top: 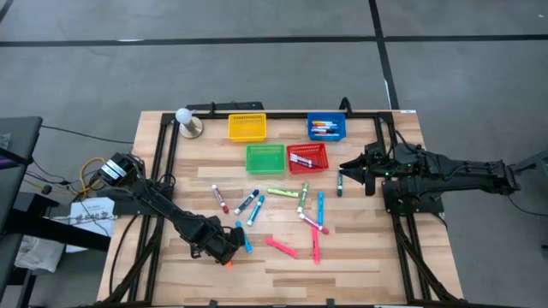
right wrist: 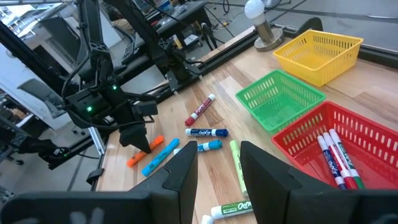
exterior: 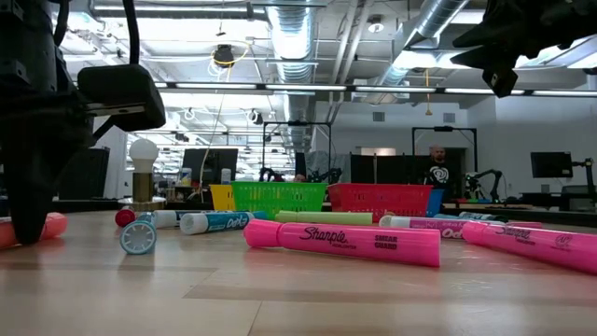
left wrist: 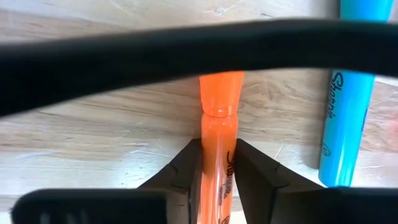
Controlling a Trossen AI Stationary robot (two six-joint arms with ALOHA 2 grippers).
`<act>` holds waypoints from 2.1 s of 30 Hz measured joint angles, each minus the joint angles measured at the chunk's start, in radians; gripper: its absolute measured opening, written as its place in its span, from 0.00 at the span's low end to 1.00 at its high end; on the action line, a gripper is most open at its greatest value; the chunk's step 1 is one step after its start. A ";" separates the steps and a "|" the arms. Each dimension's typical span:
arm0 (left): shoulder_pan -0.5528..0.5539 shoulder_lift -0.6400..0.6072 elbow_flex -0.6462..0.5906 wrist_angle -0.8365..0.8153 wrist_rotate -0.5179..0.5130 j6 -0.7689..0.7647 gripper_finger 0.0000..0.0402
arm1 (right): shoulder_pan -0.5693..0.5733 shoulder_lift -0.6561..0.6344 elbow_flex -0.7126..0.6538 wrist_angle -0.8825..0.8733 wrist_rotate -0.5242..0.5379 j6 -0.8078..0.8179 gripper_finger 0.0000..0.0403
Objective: Pick & Place Markers
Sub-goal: Put the orange sharpie into the yellow bin
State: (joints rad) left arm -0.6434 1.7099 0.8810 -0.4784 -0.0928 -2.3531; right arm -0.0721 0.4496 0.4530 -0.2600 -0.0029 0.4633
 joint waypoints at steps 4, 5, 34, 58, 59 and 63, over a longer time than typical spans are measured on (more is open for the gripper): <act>0.000 -0.041 -0.005 -0.014 -0.003 0.021 0.18 | 0.000 0.000 0.000 0.000 0.000 0.000 0.28; 0.000 -0.059 -0.003 -0.008 -0.004 0.027 0.18 | 0.000 0.000 0.000 0.000 0.000 0.000 0.28; 0.165 -0.505 0.001 0.028 -0.407 0.715 0.19 | 0.000 0.001 0.000 0.000 0.003 -0.002 0.28; 0.891 -0.592 0.002 0.361 -0.086 1.830 0.18 | 0.000 0.001 0.000 -0.001 0.003 -0.001 0.28; 0.917 -0.591 0.002 0.377 -0.077 1.864 0.18 | 0.000 0.001 0.000 -0.001 0.003 -0.001 0.28; 1.009 -0.591 0.002 0.433 -0.023 1.995 0.19 | 0.000 0.001 0.000 -0.001 0.003 -0.001 0.28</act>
State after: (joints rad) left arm 0.3661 1.1187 0.8833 -0.0451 -0.1160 -0.3585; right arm -0.0723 0.4507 0.4530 -0.2607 0.0002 0.4627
